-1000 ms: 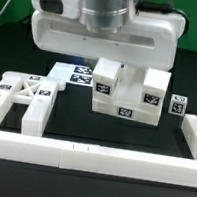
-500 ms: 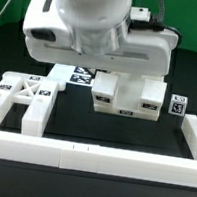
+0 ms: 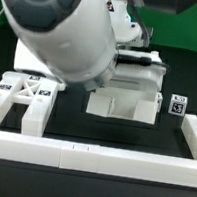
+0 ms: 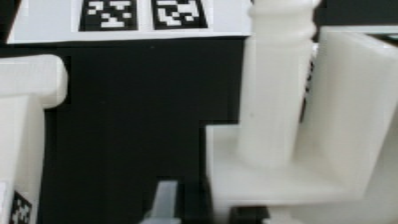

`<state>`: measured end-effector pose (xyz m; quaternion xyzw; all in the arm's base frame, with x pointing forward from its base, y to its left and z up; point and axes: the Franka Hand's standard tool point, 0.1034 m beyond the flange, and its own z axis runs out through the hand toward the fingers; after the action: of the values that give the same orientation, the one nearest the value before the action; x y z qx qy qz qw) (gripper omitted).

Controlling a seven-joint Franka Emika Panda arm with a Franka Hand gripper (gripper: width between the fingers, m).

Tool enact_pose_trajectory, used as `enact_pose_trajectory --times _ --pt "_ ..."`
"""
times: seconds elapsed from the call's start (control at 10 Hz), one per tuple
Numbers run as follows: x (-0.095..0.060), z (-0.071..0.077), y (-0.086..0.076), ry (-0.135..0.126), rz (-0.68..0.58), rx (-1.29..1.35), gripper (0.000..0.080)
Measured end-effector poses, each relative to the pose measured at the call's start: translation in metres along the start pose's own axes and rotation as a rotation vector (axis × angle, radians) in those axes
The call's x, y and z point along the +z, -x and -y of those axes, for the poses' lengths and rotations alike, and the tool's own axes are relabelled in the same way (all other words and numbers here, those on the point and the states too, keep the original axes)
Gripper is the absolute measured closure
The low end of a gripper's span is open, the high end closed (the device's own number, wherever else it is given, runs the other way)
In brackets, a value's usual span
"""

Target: Assemble chair

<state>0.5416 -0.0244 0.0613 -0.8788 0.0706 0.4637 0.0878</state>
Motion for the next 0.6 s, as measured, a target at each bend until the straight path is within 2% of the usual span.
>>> enact_pose_trajectory --times 0.2,0.3,0.4,0.5,0.6 --pt "-0.001 -0.0002 -0.0065 0.018 -0.022 0.002 0.0766" --pt "0.0004 -0.0014 -0.0073 0.019 -0.019 0.006 0.0563" --pt "0.0011 -0.0016 -0.0077 0.02 -0.018 0.008 0.0425" --pt "0.0011 -0.0029 -0.0079 0.018 -0.017 0.011 0.0425" --pt "0.0014 -0.0064 -0.0082 0.013 -0.014 0.017 0.0246"
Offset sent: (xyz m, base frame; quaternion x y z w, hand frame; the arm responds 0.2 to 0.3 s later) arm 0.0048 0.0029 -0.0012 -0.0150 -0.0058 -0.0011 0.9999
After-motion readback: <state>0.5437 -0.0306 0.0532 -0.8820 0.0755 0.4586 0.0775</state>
